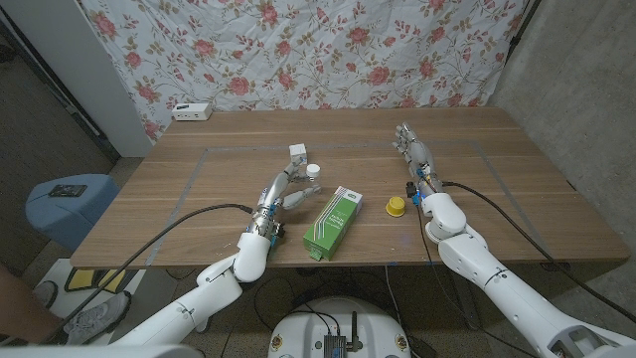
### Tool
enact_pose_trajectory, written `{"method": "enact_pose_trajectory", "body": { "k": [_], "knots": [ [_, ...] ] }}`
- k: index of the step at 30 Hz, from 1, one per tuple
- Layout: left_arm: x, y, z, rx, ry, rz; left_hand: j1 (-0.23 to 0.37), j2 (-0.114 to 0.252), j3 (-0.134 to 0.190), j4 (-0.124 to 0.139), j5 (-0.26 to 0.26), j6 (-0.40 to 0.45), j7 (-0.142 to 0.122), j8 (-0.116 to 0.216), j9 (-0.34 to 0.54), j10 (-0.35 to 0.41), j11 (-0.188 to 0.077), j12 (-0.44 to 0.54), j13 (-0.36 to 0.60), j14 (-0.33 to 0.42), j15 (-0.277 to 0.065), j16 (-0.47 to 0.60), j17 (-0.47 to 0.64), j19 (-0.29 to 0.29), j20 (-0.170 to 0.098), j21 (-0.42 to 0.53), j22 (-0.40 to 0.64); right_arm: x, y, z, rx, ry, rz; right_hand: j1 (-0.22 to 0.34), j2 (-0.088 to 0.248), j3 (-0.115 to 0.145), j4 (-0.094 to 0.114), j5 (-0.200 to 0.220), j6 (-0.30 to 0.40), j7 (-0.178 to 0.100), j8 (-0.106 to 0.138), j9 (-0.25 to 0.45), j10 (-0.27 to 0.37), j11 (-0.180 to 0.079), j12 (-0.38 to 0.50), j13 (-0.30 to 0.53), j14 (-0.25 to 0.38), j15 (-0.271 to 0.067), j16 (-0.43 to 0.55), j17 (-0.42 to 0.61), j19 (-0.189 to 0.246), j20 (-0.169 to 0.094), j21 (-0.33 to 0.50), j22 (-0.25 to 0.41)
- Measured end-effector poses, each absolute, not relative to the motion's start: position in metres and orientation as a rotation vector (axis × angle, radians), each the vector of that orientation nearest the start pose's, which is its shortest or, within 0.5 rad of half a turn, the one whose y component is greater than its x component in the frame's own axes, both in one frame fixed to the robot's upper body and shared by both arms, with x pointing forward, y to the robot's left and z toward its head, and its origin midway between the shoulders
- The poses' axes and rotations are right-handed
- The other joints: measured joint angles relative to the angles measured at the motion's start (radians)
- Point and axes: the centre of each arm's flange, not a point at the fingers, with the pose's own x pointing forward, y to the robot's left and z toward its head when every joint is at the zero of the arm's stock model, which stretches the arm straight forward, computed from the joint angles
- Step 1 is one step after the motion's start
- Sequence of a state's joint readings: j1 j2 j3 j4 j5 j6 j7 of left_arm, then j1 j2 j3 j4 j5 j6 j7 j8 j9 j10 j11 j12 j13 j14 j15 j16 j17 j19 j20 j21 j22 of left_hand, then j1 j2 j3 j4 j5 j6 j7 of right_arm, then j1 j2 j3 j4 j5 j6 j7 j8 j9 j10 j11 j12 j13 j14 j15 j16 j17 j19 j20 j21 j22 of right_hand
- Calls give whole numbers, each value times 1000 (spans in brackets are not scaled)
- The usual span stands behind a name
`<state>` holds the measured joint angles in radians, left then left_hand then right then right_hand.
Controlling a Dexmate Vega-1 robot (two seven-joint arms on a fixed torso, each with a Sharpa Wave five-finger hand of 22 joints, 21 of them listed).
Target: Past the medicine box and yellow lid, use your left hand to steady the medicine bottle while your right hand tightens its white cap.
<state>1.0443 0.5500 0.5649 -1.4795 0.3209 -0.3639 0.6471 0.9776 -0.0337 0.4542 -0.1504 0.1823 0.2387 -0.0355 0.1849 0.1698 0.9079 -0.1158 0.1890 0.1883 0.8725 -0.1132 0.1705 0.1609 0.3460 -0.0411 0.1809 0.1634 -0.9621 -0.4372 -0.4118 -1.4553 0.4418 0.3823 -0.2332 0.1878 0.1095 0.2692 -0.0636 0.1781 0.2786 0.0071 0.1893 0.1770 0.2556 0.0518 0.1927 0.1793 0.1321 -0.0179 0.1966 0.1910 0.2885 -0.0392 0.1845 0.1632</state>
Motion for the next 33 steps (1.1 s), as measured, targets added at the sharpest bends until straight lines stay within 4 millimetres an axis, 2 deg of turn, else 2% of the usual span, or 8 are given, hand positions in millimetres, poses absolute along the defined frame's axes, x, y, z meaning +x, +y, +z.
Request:
{"method": "enact_pose_trajectory", "body": {
  "k": [33],
  "knots": [
    [588, 199, -130, 690, -853, 102, 5, 0, -12, -4, 3, -5, -6, 0, 0, -5, -6, 3, 0, -29, 12, 0, 0, -13, -2, 0, 0, 619, -234, -56, 40, -693, 79, -14, -1, 4, 4, 0, 4, 4, 0, 0, 0, 0, 0, 0, 0, 0, 0, 0, 0, 0, 0, 0]
  ]
}}
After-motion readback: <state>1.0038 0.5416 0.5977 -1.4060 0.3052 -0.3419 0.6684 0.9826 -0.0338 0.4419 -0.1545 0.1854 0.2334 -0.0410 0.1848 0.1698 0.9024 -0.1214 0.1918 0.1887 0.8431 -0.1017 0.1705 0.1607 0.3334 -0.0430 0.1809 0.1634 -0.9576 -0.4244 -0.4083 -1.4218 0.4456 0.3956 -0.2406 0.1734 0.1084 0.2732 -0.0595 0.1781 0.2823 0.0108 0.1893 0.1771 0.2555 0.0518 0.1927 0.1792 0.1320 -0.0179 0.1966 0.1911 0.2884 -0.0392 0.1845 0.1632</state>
